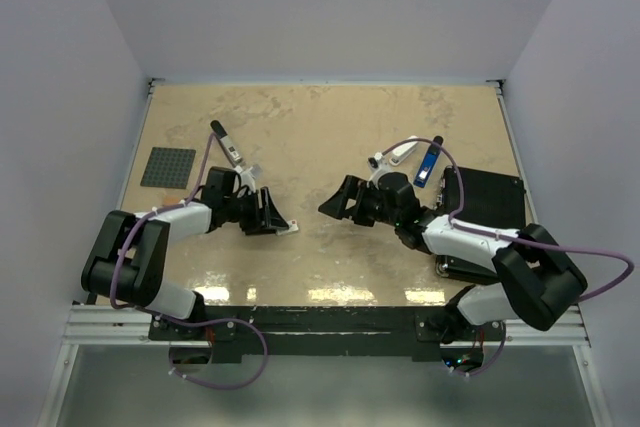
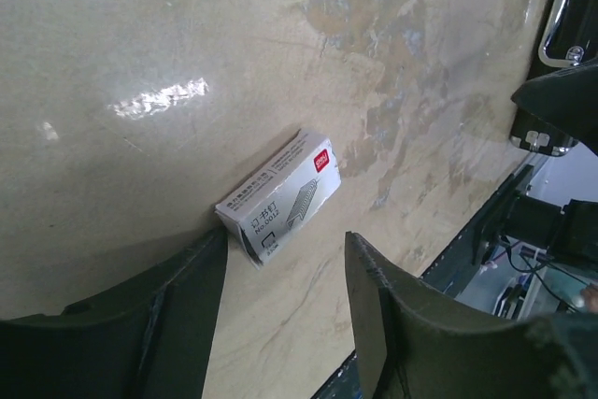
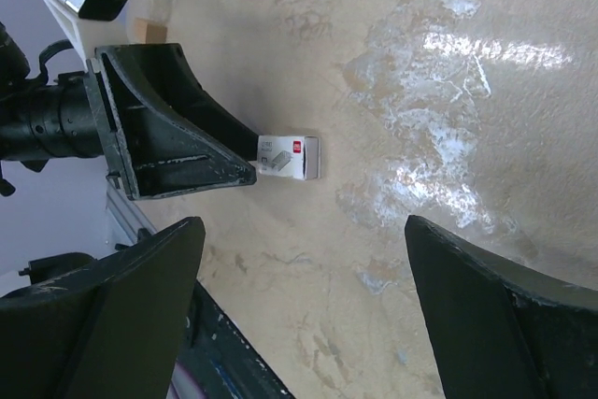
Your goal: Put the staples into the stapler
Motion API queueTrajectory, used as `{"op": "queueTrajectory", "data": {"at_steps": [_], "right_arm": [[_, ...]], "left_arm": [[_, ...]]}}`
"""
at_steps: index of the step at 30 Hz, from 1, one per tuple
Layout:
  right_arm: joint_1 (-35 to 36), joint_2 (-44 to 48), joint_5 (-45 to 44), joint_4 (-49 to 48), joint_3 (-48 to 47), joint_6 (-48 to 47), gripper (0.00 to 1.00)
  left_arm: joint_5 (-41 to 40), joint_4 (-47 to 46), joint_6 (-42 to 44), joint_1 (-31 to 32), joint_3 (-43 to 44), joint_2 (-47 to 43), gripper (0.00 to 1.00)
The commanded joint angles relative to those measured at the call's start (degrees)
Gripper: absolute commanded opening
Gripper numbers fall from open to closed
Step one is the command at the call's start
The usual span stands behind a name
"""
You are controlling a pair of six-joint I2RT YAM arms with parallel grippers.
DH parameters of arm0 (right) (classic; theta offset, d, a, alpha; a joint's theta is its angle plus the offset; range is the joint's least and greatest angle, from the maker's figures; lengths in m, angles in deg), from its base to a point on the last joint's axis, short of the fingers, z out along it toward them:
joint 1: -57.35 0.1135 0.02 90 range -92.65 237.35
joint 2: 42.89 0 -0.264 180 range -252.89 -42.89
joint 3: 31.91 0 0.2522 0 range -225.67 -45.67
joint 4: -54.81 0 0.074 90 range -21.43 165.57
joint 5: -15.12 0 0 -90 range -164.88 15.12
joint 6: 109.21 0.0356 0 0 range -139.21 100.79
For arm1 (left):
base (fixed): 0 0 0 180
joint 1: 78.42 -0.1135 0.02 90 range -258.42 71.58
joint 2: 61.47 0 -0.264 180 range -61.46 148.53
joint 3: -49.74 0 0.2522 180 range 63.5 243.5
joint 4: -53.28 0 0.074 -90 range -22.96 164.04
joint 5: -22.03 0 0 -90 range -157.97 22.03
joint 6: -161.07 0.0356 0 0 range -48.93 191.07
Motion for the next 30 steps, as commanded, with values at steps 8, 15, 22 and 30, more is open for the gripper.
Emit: {"op": "queueTrajectory", "data": {"at_steps": [8, 15, 22, 30], "right_arm": [[2.3, -8.2, 2.4, -2.9, -4.3, -3.9, 0.74], [5.4, -18.1, 6.5, -4.2, -11.4, -6.3, 0.56], [6.5, -24.3, 7.6, -5.6, -16.0, -5.1, 0.49], [6.6, -26.9, 8.3, -6.5, -16.9, -4.8, 0.40]], "left_arm": [[-5.2, -2.8, -3.4, 1.7, -2.8, -3.9, 0.54], [-9.4, 1.4, -2.0, 1.8, -3.1, -7.2, 0.53], [-9.4, 1.5, -2.3, 1.7, -3.9, -8.4, 0.52], [-8.7, 0.2, -2.9, 1.8, -5.0, -8.8, 0.51]]}}
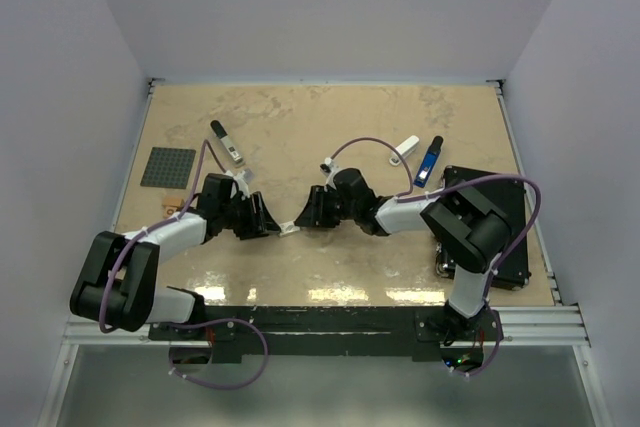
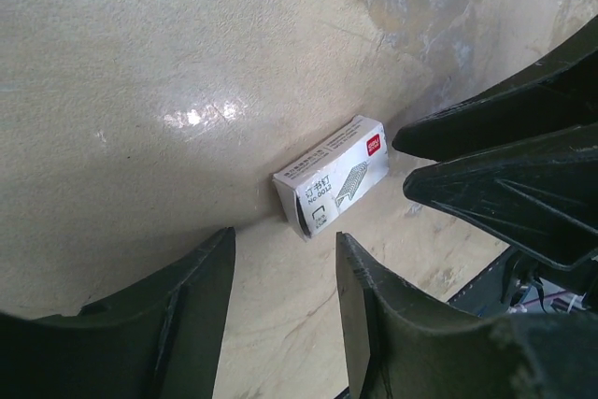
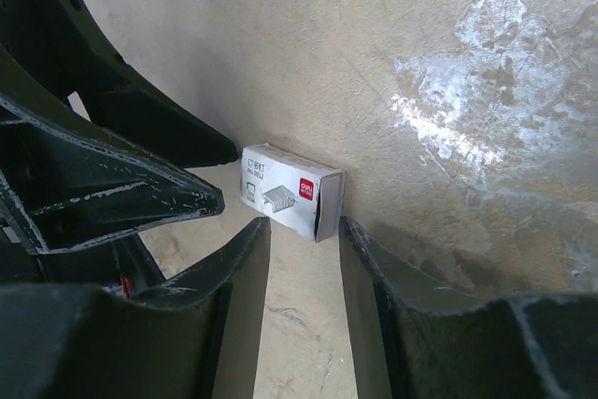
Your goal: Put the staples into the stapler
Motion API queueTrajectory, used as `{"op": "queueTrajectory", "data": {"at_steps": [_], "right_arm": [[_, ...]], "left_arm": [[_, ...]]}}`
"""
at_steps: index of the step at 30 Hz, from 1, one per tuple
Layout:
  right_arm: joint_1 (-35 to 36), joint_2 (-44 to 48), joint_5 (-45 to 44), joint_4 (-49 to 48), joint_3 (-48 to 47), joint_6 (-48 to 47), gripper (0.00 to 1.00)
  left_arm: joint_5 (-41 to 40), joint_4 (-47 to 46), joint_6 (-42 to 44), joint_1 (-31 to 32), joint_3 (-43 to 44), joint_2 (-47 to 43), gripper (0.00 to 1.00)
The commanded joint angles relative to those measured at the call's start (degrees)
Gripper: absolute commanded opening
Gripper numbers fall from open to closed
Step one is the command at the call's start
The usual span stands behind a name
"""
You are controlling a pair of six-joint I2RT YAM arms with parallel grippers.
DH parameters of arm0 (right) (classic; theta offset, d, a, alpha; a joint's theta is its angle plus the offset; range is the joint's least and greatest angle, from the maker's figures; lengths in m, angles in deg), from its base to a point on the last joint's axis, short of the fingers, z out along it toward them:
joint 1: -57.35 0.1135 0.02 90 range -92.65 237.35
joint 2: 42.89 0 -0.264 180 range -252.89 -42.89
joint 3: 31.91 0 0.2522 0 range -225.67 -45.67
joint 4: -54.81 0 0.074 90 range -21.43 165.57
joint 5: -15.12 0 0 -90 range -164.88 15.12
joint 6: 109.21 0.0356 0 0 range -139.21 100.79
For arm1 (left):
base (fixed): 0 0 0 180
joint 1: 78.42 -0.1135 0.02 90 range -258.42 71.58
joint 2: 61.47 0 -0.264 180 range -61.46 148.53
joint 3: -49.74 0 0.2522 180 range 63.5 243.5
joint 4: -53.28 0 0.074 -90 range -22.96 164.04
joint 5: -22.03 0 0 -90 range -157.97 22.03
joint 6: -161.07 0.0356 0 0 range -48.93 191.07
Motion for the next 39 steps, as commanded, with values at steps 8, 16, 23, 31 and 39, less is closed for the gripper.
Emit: {"op": "queueTrajectory", "data": {"at_steps": [8, 16, 23, 31, 39], "right_arm": [[0.4, -2.6, 1.7, -3.1, -2.7, -0.3, 0.36], [0.4, -4.0, 2.8, -4.1, -3.1, -0.5, 0.33], [0.4, -4.7, 2.8, -4.2, -3.2, -0.7, 0.32], [0.4, -4.7, 2.5, -3.7, -3.2, -1.6, 0.20], [0.4, -2.0, 1.1, -2.8, -2.7, -2.0, 0.00]], "left_arm": [[0.6, -1.6, 0.3, 0.3, -0.9, -1.4, 0.51], [1.1, -1.9, 0.1, 0.3, -1.1, -1.5, 0.49], [1.2, -1.9, 0.0, 0.3, -1.3, -1.7, 0.47], [1.2, -1.9, -0.1, 0.3, -1.4, -2.1, 0.47], [1.3, -1.8, -0.3, 0.4, -1.0, -2.6, 0.47]]}}
